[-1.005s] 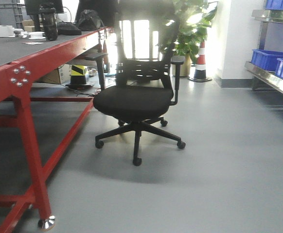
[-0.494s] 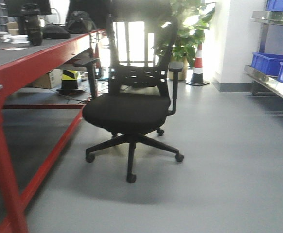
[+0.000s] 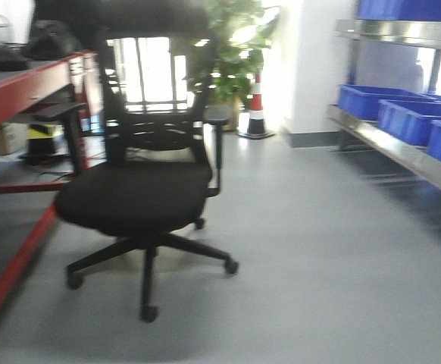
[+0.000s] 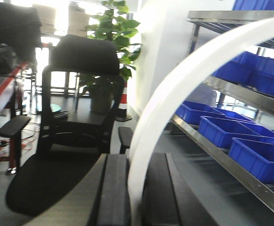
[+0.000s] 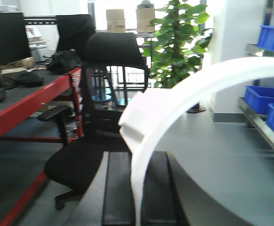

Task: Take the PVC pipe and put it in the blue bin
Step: 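Drive toward the steel shelf of blue bins holding the pipe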

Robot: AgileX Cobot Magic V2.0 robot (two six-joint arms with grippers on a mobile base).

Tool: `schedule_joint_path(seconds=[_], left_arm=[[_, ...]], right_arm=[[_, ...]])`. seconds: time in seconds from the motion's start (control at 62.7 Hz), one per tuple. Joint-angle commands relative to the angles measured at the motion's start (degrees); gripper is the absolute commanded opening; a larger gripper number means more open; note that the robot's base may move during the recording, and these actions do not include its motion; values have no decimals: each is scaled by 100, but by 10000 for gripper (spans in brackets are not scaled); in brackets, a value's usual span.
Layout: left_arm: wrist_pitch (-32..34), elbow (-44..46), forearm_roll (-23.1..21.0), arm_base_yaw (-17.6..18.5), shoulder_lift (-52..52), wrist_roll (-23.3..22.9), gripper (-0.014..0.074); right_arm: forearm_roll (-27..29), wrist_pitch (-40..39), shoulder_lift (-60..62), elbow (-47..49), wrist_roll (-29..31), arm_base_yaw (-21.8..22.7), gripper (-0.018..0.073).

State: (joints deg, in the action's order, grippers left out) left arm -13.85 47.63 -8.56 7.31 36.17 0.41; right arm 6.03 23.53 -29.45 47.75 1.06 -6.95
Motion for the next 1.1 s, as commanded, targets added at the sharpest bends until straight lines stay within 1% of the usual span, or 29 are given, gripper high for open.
schedule_joint_path(seconds=[0.0, 1.084], left_arm=[[153, 1, 1, 41, -26, 4, -111], [153, 1, 1, 41, -26, 4, -111]], right_arm=[[-1, -128, 11, 9, 55, -4, -168], [-1, -128, 11, 9, 55, -4, -168]])
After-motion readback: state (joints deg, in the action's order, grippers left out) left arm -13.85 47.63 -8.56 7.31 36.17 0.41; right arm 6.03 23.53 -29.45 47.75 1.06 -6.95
